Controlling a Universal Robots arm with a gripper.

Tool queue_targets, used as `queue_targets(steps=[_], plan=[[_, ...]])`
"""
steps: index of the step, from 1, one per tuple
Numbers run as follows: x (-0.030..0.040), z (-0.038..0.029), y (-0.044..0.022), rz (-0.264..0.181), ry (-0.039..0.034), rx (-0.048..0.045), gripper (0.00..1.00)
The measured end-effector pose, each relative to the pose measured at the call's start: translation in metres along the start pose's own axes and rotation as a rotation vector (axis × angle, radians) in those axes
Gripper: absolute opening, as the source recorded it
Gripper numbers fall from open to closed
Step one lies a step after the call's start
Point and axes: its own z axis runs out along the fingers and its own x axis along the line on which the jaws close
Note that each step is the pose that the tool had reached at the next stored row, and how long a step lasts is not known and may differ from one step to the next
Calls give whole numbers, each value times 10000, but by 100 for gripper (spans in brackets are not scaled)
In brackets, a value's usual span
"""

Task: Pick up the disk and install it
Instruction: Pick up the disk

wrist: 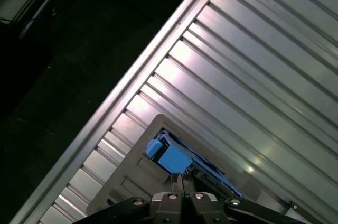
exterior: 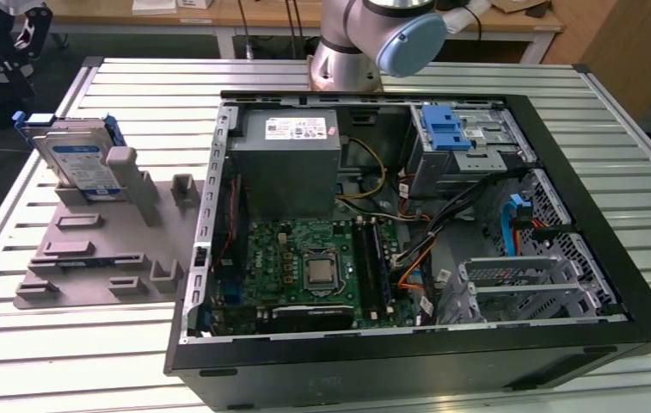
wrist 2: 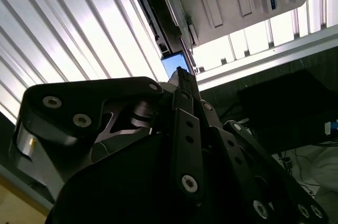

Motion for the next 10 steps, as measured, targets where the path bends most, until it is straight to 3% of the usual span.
queue_targets(steps=[10], plan=[[0,0,0,-471,29,-1,11]])
